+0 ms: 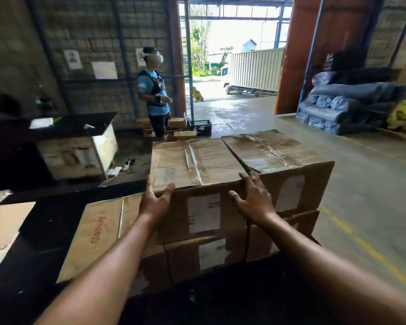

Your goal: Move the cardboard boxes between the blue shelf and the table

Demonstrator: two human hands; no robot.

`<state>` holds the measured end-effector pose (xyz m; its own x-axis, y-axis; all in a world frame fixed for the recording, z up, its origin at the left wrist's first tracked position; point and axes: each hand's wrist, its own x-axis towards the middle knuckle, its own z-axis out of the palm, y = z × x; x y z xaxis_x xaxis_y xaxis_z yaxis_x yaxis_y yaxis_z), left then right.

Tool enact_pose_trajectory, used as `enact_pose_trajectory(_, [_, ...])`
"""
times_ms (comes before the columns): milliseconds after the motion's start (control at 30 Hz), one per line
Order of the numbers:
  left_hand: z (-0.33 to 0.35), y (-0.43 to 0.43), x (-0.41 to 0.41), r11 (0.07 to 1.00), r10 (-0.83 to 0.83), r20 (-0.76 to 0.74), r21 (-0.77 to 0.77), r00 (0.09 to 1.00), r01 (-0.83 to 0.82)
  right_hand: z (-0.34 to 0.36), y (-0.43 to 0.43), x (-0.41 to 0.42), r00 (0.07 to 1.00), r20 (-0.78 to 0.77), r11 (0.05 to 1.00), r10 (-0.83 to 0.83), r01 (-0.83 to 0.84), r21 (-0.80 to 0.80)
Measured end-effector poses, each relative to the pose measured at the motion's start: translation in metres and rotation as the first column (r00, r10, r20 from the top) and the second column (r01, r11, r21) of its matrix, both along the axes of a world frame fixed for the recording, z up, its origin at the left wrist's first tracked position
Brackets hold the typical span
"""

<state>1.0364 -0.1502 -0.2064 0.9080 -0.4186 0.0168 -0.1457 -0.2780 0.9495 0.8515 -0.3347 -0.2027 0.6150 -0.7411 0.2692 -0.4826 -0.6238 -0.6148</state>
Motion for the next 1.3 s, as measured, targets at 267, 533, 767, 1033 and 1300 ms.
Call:
enact_pose_trajectory(267, [-0.014,0.021,0.002,0.917,0.384,-0.035,-0.099,0.923,-0.385,-0.01,-0.01,0.007,0.921,0.385,0.949,-0.065,-0.063,0.309])
enact_pose_trajectory(533, [-0.014,0.05,0.005,0.985,0.121,-0.22,-0.094,0.968,-0.145,-0.014,-0.008,0.011,0.923,0.374,0.781,0.085,-0.295,0.551])
enact_pose_trajectory(767, [0.031,0.075,0.027,0.967,0.005,-0.149,-0.252,0.989,-0.042,0.026,0.024,0.015,0.878,0.476,0.776,0.043,-0.329,0.538])
enact_pose_trajectory(1033, [0.123,0.082,0.045,0.806,-0.309,0.038,-0.52,0.95,0.282,0.135,0.085,-0.014,0.727,0.682,0.967,-0.081,-0.109,0.23])
enact_pose_trajectory(1300, [0.15,0.036,-0.075,0.543,-0.709,0.142,-0.515,0.691,0.663,0.173,0.169,-0.186,0.624,0.667,0.906,-0.408,0.368,0.209])
